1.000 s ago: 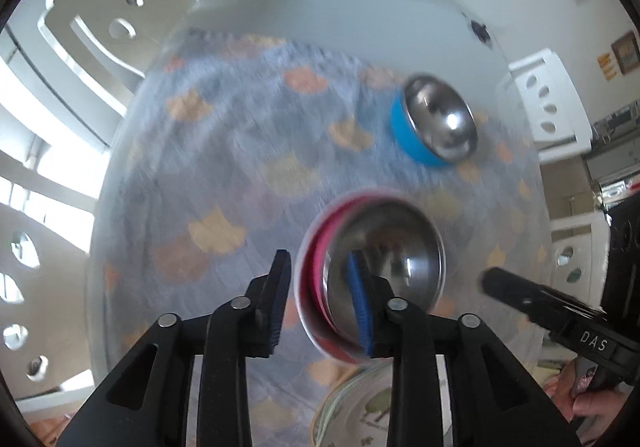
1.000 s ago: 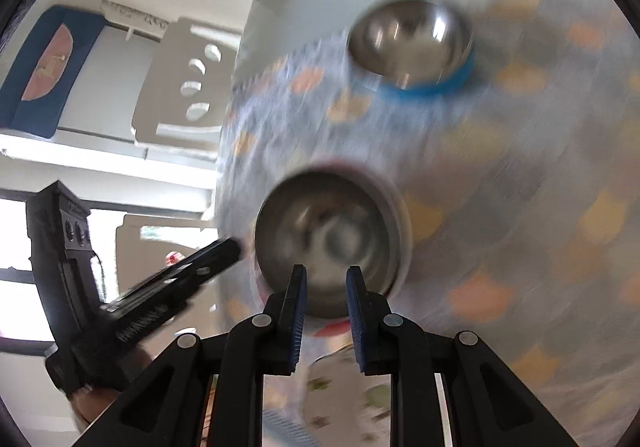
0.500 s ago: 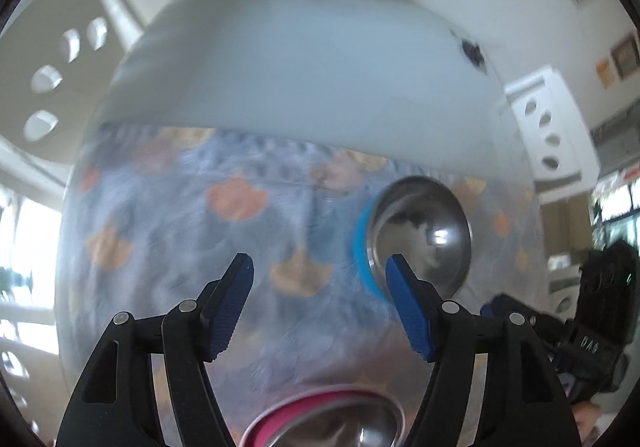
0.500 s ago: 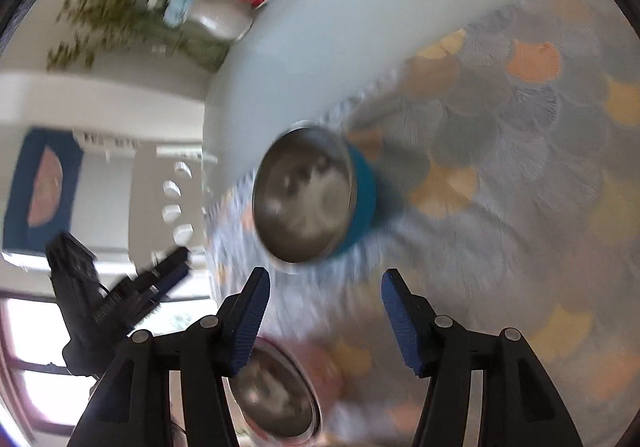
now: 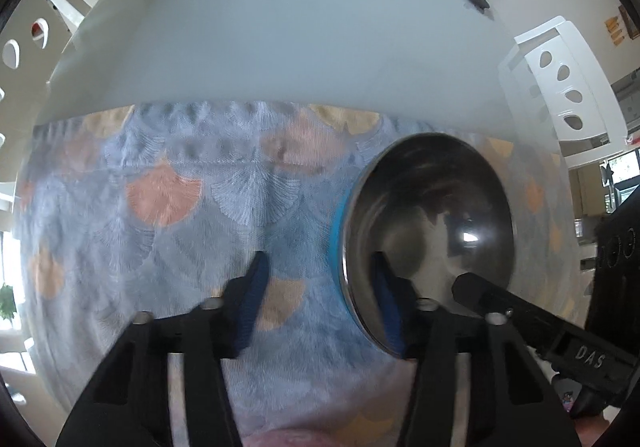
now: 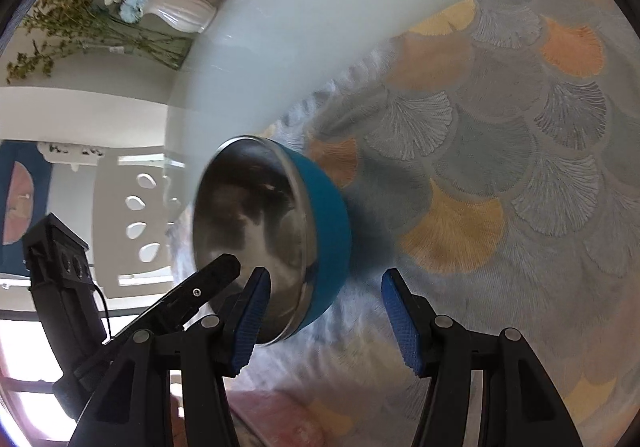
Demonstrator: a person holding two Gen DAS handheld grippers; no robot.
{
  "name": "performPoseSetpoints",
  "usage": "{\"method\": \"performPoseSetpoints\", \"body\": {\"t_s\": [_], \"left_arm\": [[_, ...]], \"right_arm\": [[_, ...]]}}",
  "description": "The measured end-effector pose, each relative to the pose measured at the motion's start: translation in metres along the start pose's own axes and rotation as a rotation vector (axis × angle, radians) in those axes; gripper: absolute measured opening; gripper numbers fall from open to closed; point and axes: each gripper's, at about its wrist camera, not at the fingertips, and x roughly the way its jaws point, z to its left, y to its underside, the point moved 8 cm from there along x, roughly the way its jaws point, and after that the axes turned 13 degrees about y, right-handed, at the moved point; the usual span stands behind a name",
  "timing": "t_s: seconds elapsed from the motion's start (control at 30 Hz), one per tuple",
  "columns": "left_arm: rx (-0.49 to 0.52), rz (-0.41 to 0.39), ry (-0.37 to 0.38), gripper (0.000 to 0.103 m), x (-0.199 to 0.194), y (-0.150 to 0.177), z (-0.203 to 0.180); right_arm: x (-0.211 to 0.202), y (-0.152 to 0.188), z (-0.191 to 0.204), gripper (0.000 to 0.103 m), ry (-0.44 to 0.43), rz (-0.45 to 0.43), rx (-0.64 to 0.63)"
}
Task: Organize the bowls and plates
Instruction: 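Move both grippers to the blue-outside steel bowl and close on its rim, then lift the blue steel bowl with both grippers and carry it over the red bowl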
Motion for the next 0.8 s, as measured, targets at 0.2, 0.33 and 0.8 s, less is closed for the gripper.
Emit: {"method": "performPoseSetpoints", "body": {"t_s": [0.2, 0.33, 0.8], "left_arm": [[0.043, -0.036, 0.036, 0.010, 0.009, -0.002, -0.014], [0.088, -0.043, 0.007, 0.009, 0.010, -0.003, -0.019], [0.071, -0.087, 0.010, 0.009, -0.036, 0.005, -0.020]], "right_arm": [[0.010, -0.002, 0.012, 0.027, 0.108, -0.033, -0.117], [0.013, -0.002, 0.017, 0.023, 0.187, -0.035, -0.167], [-0.014, 0.012, 0.034, 0.020, 0.150, -0.027, -0.194]]}}
